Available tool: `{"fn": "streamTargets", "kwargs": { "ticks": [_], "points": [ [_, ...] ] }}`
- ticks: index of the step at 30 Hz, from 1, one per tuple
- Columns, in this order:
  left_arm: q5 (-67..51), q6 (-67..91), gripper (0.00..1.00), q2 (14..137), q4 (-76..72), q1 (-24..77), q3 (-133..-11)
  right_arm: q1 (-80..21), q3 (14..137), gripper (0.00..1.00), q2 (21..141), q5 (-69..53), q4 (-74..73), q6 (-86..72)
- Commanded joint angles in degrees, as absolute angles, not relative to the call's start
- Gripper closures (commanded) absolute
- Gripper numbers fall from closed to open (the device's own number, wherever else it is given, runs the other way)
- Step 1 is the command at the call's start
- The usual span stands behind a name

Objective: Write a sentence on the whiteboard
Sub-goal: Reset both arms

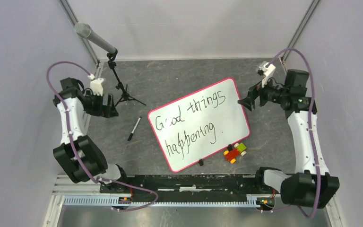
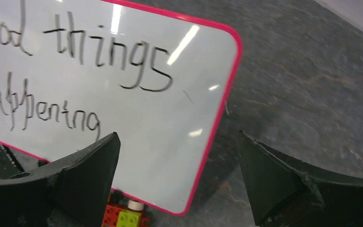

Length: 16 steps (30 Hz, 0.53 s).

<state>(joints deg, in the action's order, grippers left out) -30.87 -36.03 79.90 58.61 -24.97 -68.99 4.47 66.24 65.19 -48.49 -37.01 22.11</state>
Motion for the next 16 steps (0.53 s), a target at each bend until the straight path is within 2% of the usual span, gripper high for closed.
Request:
{"fn": "streamTargets", "kwargs": {
  "ticks": [1,8,16],
  "points": [
    [-37.8,-32.9,0.00,83.9,65.8,-30.4,-78.9,14.8,69.5,0.02,69.3,-49.9,-42.7,32.1],
    [-34.1,-30.0,0.00,84.6,61.7,-32.8,-80.2,25.4,67.8,0.02,73.2,-46.6,-41.4,39.3],
    [-32.1,-28.7,0.00,83.2,59.4,-32.8,-77.9,28.3,65.7,0.02,76.0,-43.9,-39.5,41.3]
  ]
}}
